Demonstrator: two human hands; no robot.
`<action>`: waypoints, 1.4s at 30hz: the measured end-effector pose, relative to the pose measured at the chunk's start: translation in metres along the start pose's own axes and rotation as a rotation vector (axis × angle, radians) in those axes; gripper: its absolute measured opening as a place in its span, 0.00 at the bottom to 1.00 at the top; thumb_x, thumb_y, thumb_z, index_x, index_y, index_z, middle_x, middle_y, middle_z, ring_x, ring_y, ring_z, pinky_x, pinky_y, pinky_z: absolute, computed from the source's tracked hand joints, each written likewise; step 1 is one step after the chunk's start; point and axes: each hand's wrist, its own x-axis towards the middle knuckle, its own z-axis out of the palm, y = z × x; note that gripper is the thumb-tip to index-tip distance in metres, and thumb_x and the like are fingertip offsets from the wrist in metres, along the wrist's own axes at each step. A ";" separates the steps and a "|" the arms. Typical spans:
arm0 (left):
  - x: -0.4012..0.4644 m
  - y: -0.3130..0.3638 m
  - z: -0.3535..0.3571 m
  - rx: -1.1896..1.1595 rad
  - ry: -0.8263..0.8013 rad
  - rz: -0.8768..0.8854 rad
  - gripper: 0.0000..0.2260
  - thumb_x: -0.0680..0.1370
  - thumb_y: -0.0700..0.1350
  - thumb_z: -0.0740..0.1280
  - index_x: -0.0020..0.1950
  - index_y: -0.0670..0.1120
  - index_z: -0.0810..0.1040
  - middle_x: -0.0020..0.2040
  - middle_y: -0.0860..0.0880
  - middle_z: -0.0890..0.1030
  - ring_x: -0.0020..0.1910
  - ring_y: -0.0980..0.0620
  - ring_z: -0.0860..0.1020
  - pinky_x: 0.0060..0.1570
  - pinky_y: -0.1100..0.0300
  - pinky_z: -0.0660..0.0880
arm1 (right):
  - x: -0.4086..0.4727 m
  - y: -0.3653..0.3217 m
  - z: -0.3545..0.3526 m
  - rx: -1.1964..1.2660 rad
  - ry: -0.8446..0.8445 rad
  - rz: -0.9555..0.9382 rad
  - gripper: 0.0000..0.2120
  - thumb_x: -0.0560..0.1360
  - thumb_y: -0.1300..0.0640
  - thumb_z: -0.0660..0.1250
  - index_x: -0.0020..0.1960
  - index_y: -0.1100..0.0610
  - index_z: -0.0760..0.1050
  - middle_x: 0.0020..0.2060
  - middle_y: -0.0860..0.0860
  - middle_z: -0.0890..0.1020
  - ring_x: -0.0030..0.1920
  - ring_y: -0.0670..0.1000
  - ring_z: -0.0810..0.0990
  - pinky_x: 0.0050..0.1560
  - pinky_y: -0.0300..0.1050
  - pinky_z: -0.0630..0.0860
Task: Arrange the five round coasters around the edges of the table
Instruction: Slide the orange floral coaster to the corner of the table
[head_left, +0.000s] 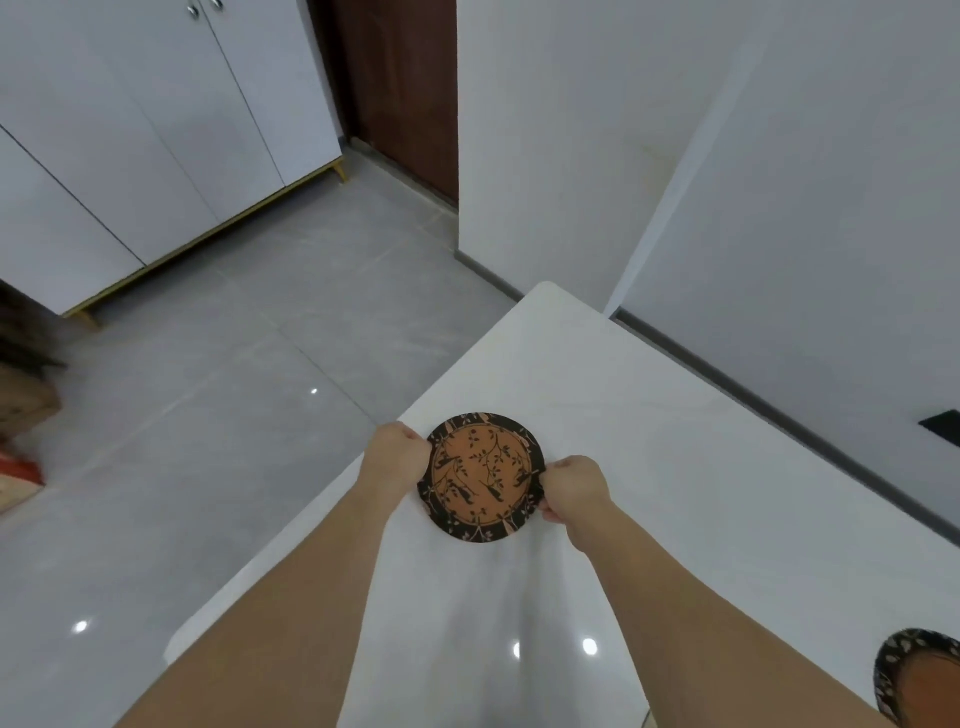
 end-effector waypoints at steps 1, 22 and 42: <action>0.006 -0.002 -0.005 -0.008 0.009 -0.009 0.04 0.73 0.36 0.63 0.38 0.43 0.74 0.37 0.42 0.75 0.36 0.46 0.72 0.38 0.53 0.74 | 0.003 -0.004 0.007 -0.006 -0.003 -0.008 0.06 0.71 0.67 0.59 0.36 0.61 0.71 0.35 0.58 0.75 0.36 0.58 0.75 0.42 0.52 0.78; 0.060 -0.023 -0.027 -0.049 0.048 -0.011 0.04 0.75 0.39 0.66 0.40 0.44 0.77 0.42 0.46 0.80 0.43 0.48 0.78 0.44 0.54 0.75 | 0.030 -0.026 0.059 -0.085 0.044 -0.025 0.07 0.75 0.65 0.60 0.49 0.58 0.74 0.47 0.59 0.80 0.52 0.61 0.81 0.54 0.56 0.80; 0.059 -0.026 -0.019 0.057 0.094 0.055 0.03 0.77 0.42 0.64 0.44 0.45 0.77 0.42 0.48 0.80 0.43 0.49 0.79 0.46 0.51 0.79 | 0.036 -0.022 0.062 -0.104 0.076 -0.024 0.11 0.75 0.64 0.60 0.55 0.60 0.76 0.50 0.59 0.81 0.52 0.60 0.80 0.54 0.55 0.80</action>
